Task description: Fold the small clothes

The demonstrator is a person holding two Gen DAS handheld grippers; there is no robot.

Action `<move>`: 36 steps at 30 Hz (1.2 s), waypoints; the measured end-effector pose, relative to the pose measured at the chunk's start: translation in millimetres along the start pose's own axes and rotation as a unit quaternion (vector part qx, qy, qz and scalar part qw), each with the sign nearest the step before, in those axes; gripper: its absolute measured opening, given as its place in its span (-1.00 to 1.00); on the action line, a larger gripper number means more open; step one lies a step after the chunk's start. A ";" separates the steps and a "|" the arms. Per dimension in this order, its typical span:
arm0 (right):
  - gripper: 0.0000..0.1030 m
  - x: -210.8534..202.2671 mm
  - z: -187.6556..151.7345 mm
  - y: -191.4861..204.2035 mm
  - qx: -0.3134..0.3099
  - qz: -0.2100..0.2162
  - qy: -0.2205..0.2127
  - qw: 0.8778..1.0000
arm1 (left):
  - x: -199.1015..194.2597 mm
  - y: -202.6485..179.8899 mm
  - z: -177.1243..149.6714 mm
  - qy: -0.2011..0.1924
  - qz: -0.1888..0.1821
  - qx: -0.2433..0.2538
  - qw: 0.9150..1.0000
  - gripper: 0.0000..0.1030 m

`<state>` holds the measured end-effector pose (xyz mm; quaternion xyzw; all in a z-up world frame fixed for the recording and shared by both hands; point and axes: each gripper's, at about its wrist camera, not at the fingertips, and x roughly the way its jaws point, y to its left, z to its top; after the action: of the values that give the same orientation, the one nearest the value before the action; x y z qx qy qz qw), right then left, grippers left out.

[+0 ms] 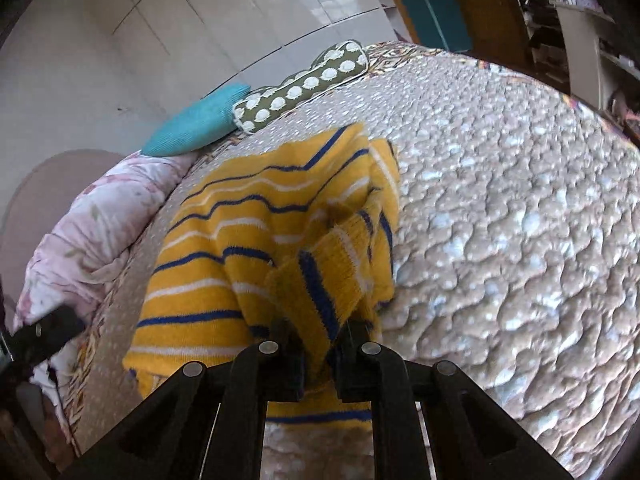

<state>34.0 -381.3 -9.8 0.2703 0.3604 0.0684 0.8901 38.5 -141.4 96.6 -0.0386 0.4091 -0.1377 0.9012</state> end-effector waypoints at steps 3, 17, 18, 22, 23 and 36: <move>-0.81 -4.8 -4.6 -9.8 0.015 0.025 0.001 1.000 | 29.8 -34.7 6.1 0.020 0.001 0.031 0.999 0.90; -0.65 -45.0 -12.7 -60.5 0.074 0.102 -0.029 0.992 | 33.7 -26.4 -7.2 0.065 -0.002 0.053 0.996 0.56; -0.52 -53.7 -10.0 -60.5 0.065 0.101 -0.042 0.992 | 27.3 -15.4 -3.6 0.047 -0.002 0.035 0.998 0.79; 0.29 -60.0 8.1 -54.3 0.048 0.086 -0.058 0.993 | 38.9 19.8 4.4 0.051 -0.013 -0.042 0.998 0.88; 0.32 -56.0 13.5 -53.3 0.047 0.087 -0.054 0.994 | 47.8 26.1 3.9 0.062 -0.027 -0.057 0.996 0.88; -0.37 48.4 47.7 -39.0 0.093 0.155 0.061 0.982 | 95.9 -19.3 -2.2 0.147 -0.118 0.006 0.982 -0.21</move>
<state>98.9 -419.5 -31.4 0.4002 0.3720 0.1883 0.8161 92.8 -186.7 29.0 -0.0605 0.5292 -0.2496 0.8087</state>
